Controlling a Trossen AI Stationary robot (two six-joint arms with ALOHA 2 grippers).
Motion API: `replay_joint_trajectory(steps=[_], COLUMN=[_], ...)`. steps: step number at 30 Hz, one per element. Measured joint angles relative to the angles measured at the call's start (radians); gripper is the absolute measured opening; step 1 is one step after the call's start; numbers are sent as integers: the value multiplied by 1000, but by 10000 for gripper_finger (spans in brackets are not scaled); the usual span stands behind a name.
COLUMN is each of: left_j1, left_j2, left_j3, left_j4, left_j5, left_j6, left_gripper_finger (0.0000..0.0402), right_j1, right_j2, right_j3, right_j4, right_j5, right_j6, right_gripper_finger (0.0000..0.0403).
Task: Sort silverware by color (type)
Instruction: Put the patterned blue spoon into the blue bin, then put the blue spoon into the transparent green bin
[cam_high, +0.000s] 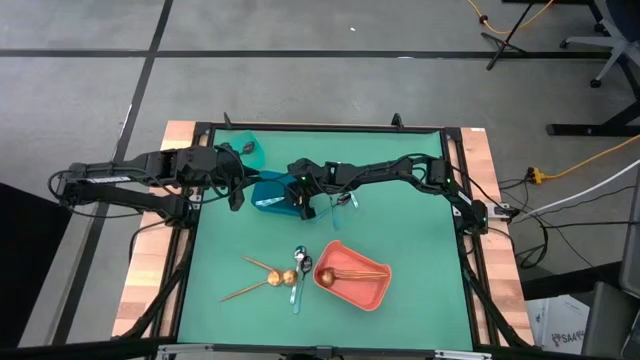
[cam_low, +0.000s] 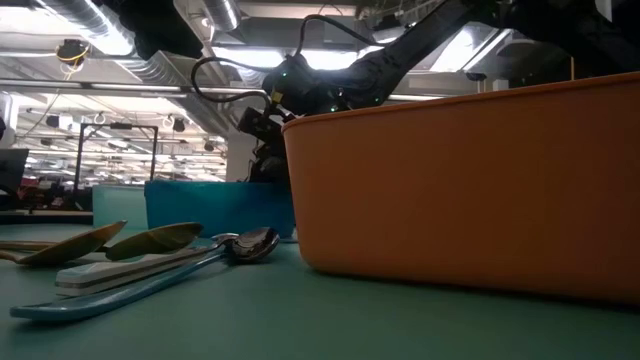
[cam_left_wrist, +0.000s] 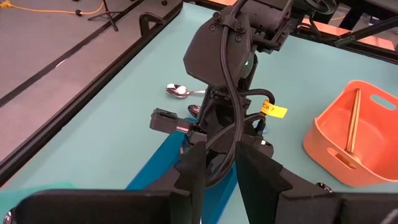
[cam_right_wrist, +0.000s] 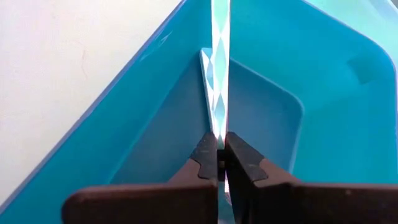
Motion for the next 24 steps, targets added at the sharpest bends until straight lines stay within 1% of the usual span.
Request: replay_joint_trajectory(steps=[4,6,13,16,19,24], left_j1=[0,0,0,0,0,0], left_j2=[0,0,0,0,0,0], left_j3=[0,0,0,0,0,0], left_j4=[0,0,0,0,0,0], left_j5=[0,0,0,0,0,0], left_j6=[0,0,0,0,0,0], left_gripper_finger=[80,80,80,80,80,80], right_j1=[0,0,-1,-1,-1,-1], right_j2=[0,0,0,0,0,0], right_j3=[0,0,0,0,0,3], right_j4=[0,0,3,3,3,-2], right_j5=[0,-1,-1,-1,0,1], right_j6=[-1,-2,-2,-2,-2,-1], right_gripper_finger=[5,15,91,112,120,122])
